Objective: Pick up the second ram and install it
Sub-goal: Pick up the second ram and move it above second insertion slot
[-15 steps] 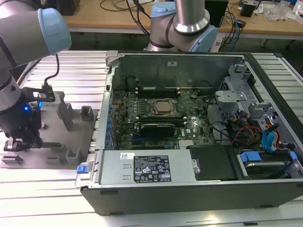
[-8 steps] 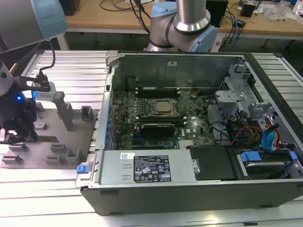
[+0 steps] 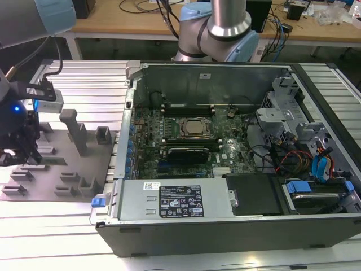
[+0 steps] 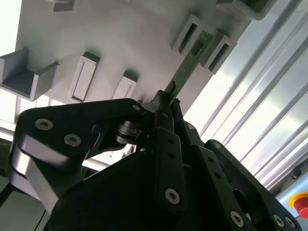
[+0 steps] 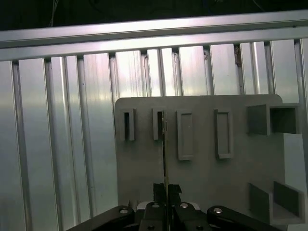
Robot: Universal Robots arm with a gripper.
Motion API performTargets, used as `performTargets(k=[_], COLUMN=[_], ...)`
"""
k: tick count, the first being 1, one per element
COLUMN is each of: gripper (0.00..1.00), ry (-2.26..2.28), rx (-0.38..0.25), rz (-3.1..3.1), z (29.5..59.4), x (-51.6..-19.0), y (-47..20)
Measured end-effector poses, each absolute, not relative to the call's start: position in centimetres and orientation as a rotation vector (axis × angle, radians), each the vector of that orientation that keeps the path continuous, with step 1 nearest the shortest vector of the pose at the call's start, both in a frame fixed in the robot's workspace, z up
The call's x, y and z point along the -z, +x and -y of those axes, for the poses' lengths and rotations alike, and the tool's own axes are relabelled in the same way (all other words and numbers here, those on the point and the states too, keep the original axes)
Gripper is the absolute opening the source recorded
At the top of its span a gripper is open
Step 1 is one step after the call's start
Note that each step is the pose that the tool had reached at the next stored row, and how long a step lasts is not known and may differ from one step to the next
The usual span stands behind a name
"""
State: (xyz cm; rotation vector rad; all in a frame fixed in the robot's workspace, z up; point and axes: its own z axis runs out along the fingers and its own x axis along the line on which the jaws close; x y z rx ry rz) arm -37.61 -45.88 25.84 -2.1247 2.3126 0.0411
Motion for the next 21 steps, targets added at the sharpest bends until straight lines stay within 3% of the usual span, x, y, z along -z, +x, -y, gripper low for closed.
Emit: performTargets(k=[21], gripper=[0.11], ry=[-2.125], rx=[-0.041], rz=[-2.313], z=[45.9], x=[-31.1], y=[-37.6])
